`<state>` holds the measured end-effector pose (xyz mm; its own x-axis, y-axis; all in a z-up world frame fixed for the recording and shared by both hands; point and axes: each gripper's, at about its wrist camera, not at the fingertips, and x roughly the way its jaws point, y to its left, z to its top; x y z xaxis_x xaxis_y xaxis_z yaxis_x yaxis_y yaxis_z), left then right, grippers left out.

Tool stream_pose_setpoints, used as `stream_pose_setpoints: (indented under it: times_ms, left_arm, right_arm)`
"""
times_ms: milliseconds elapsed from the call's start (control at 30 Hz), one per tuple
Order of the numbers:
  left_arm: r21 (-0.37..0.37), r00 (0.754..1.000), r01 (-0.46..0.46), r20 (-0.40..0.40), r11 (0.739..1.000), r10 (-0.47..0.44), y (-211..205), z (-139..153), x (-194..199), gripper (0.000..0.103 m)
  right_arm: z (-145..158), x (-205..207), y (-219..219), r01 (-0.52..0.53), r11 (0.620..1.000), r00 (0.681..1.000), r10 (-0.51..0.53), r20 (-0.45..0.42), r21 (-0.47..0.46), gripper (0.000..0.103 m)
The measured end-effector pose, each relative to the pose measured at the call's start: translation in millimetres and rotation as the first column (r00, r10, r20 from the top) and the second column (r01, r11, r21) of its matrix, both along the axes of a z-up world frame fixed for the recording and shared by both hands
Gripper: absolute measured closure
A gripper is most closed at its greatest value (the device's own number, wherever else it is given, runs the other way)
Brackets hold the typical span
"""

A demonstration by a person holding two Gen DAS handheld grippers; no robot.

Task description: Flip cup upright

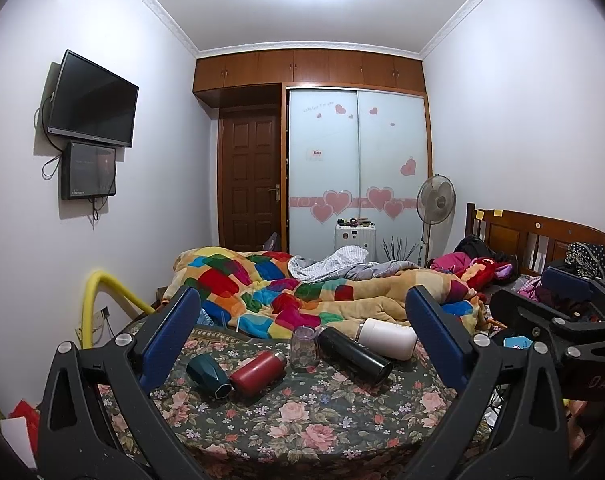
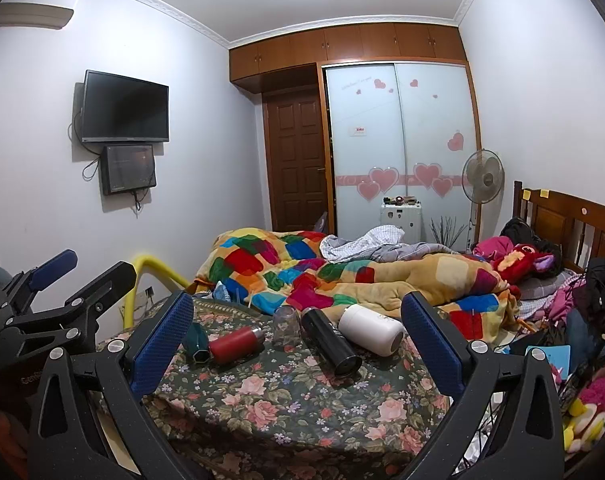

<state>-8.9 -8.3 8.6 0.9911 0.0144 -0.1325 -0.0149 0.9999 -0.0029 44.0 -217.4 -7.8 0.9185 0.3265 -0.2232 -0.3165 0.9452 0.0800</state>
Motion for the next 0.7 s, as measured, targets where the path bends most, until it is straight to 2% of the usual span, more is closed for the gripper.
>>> stream_pose_setpoints:
  times_ms: [700]
  left_arm:
    - [-0.019, 1.0, -0.004, -0.009, 1.0, 0.004, 8, -10, 8, 0.0]
  right_arm:
    - [0, 1, 3, -0.001, 1.0, 1.0, 0.001, -0.005, -0.004, 0.0]
